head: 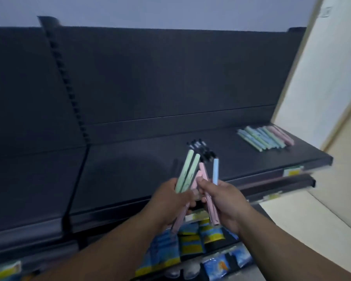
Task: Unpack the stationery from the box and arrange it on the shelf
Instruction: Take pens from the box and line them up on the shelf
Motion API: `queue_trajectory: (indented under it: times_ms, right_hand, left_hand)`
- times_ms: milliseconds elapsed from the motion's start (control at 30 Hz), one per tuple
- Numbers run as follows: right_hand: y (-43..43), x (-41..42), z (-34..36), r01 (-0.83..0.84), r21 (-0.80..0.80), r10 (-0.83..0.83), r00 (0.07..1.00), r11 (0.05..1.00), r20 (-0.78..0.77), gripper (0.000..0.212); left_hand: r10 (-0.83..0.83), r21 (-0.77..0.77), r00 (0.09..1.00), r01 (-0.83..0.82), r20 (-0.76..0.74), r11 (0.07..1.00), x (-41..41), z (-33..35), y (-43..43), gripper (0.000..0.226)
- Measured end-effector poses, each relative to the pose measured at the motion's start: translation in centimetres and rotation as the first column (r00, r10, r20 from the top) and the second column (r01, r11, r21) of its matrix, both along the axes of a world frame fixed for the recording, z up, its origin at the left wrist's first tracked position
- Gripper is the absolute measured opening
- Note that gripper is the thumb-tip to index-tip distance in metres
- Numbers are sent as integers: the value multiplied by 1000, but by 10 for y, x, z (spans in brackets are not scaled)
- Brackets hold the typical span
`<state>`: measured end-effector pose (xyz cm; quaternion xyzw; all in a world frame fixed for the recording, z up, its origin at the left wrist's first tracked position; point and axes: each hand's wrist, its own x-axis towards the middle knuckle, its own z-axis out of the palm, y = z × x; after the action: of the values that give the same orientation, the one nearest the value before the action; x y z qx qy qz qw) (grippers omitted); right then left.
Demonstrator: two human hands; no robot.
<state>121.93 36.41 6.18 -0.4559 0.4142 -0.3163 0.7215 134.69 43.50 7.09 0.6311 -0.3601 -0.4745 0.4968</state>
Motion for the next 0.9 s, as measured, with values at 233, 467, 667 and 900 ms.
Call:
queue_trajectory:
  times_ms: [233, 467, 667, 900]
  right_hand:
    - [-40, -25, 10, 131, 95, -140, 986, 987, 96, 22]
    - [-97, -31, 22, 328, 74, -331, 943, 942, 28, 18]
    - [-130, -55, 19, 359, 45, -360, 933, 932, 16, 20]
    - [-193, -141, 24, 374, 75, -378, 924, 925, 56, 32]
  left_hand:
    - [-192, -29, 981, 192, 33, 981, -17, 2, -59, 19]
    - [-333, -5, 943, 333, 12, 943, -7, 6, -118, 18]
    - [-389, -20, 921, 390, 26, 921, -33, 5, -158, 16]
    - [-418, 52, 790, 444, 447, 895, -104, 15, -223, 19]
